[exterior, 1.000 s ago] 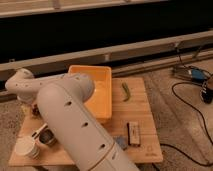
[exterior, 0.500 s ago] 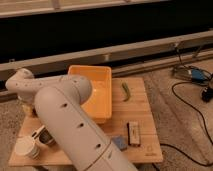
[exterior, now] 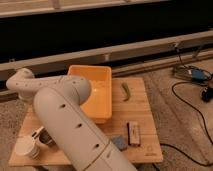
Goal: Place grapes in metal cup
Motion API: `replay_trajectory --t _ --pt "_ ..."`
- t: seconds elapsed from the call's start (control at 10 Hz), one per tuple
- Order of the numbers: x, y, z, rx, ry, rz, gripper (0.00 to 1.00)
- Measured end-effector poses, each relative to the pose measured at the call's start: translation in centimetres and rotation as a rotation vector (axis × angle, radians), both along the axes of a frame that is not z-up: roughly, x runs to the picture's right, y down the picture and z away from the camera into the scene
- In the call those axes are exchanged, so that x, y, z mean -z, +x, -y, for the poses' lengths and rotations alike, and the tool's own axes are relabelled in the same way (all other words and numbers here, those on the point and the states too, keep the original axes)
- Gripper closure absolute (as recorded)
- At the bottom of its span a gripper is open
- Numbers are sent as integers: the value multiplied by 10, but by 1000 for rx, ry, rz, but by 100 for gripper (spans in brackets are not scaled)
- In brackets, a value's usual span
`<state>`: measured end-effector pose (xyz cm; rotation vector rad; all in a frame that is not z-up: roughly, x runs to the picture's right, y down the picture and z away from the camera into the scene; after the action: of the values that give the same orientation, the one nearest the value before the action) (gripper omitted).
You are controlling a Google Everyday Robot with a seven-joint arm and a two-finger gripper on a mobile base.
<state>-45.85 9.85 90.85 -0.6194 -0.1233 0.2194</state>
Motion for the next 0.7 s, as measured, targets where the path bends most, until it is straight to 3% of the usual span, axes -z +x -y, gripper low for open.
replay_trajectory --t 0.4,0.7 --pt "6 1 4 -13 1 7 86" --pt "24 0 19 -52 10 27 86"
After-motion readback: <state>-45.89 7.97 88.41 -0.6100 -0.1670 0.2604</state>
